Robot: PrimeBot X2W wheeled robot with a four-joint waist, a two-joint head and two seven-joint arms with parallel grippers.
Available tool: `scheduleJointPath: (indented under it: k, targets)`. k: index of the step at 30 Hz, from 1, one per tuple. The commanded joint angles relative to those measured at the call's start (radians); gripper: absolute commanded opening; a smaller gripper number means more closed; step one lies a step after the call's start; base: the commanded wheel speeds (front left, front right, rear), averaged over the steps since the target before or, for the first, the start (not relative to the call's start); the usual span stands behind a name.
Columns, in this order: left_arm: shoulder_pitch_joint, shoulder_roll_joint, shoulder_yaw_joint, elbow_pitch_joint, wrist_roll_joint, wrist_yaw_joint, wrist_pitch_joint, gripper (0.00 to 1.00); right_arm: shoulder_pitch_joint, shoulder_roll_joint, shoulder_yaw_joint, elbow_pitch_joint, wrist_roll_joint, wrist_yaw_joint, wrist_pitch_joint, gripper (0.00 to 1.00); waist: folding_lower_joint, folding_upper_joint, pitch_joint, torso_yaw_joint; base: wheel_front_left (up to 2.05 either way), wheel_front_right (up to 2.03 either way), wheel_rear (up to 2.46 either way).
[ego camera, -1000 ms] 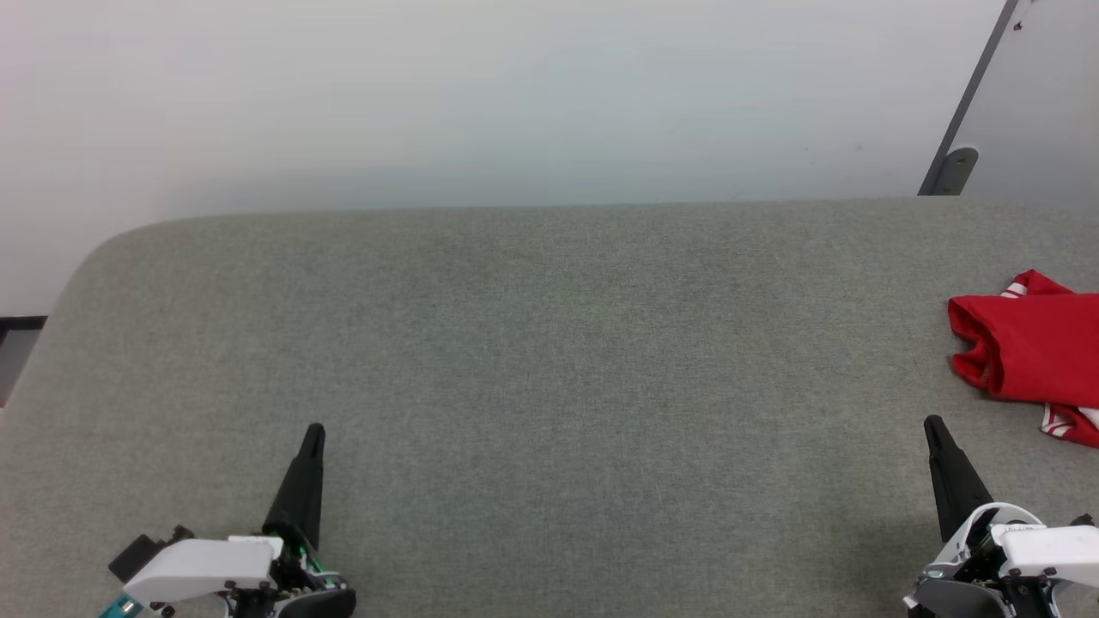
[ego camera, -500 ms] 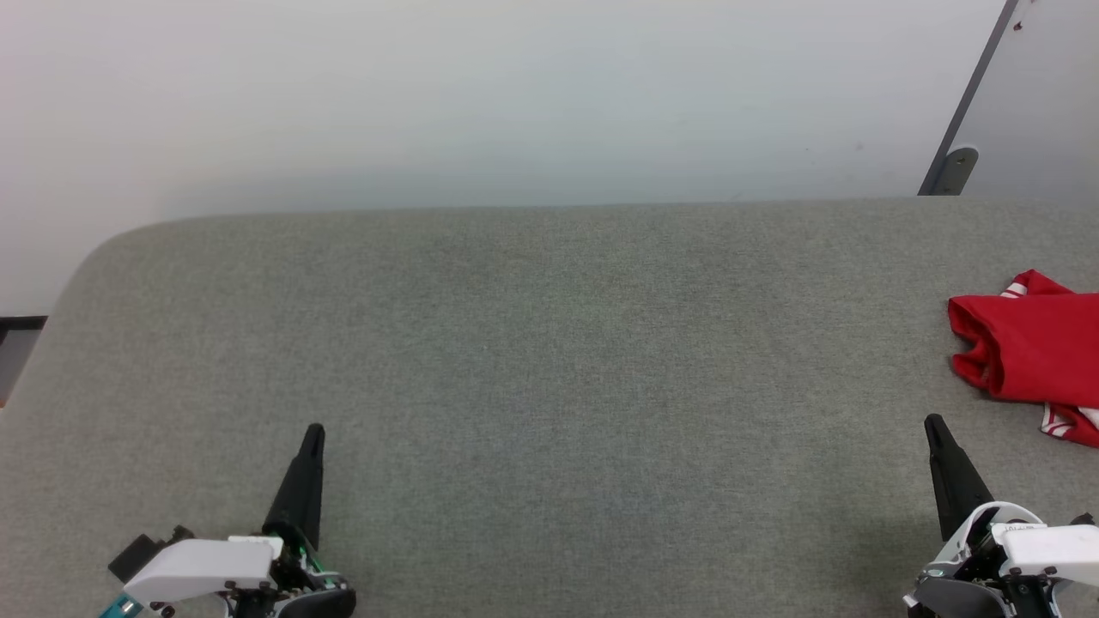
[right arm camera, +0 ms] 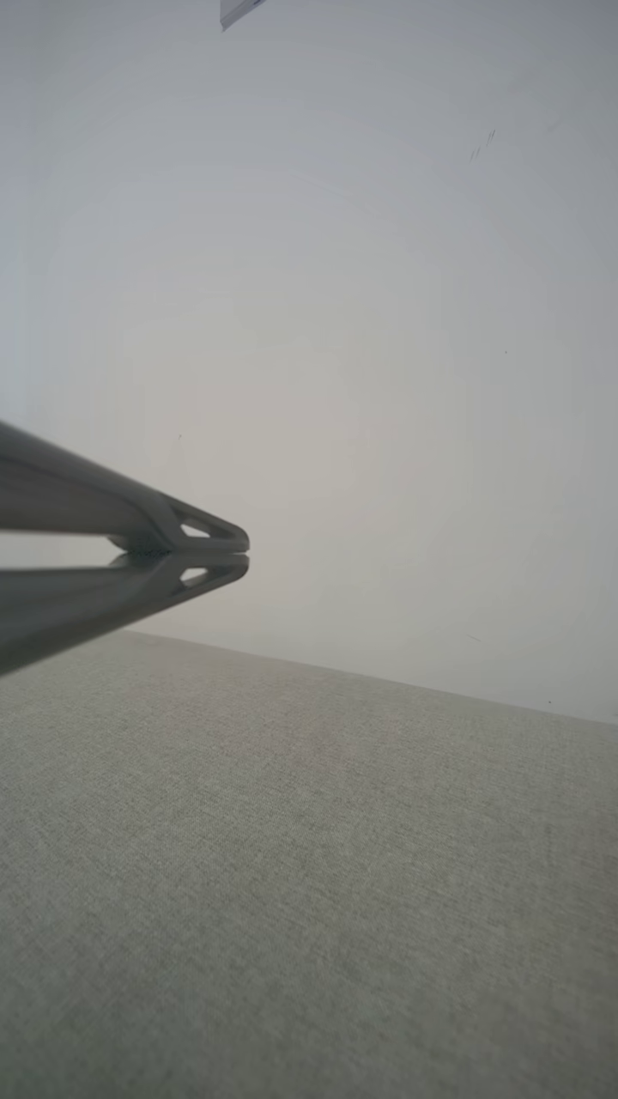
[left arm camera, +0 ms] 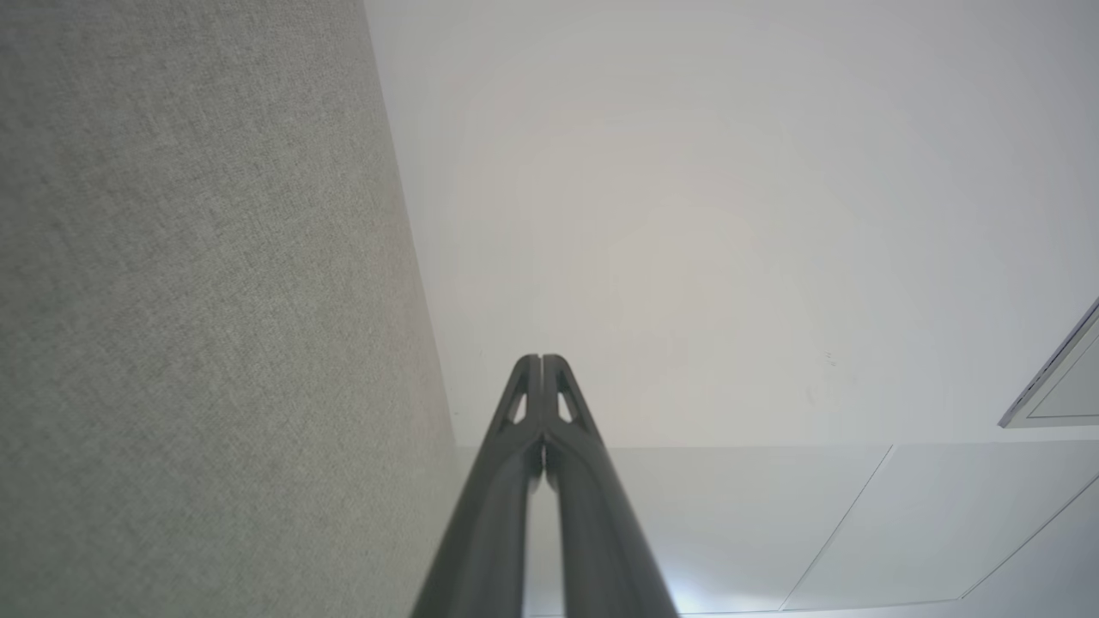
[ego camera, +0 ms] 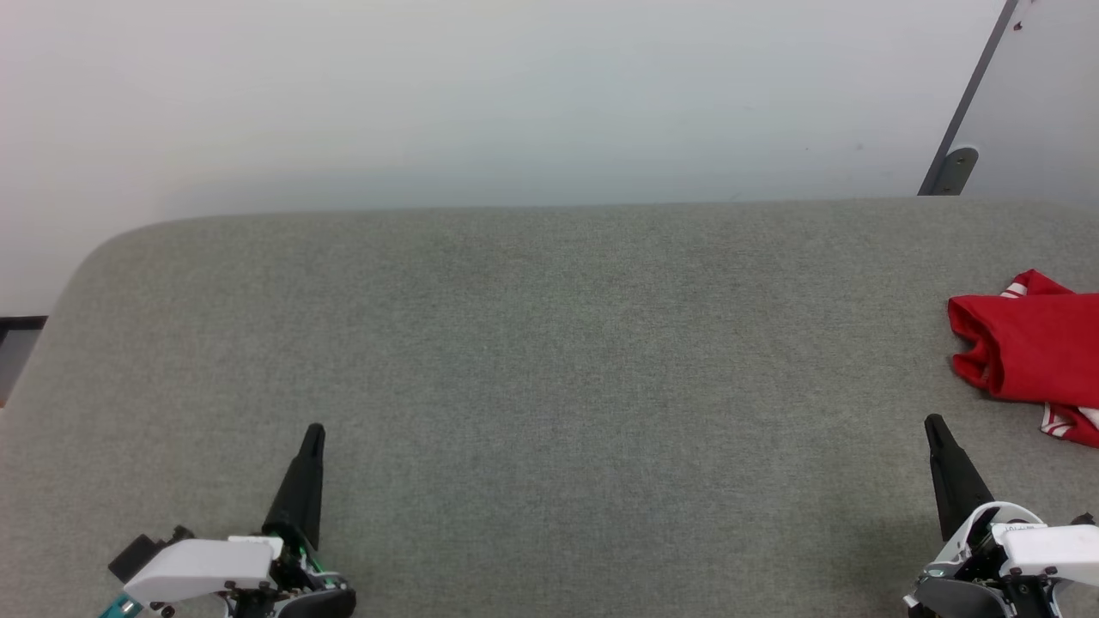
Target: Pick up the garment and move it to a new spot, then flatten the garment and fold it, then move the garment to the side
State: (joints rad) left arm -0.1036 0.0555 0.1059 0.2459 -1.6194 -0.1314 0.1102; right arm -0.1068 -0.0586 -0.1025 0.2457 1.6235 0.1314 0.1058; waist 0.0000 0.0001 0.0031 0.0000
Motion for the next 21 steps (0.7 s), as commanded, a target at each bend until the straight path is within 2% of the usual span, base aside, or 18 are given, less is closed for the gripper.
scheduleJointPath:
  k: [1,21]
  targets:
    - [-0.011,-0.003,0.003,0.002,0.003,0.001,0.001,0.0,-0.003,0.001,-0.003,0.001,-0.005,-0.001,0.002,0.0,0.0,-0.0001,0.0,0.0,0.0,0.0,0.0]
    - [-0.011,-0.004,0.005,0.002,0.004,0.001,0.003,0.0,-0.003,0.003,-0.005,0.001,-0.005,-0.001,0.005,0.0,0.0,-0.0001,0.0,0.0,0.0,0.0,0.0]
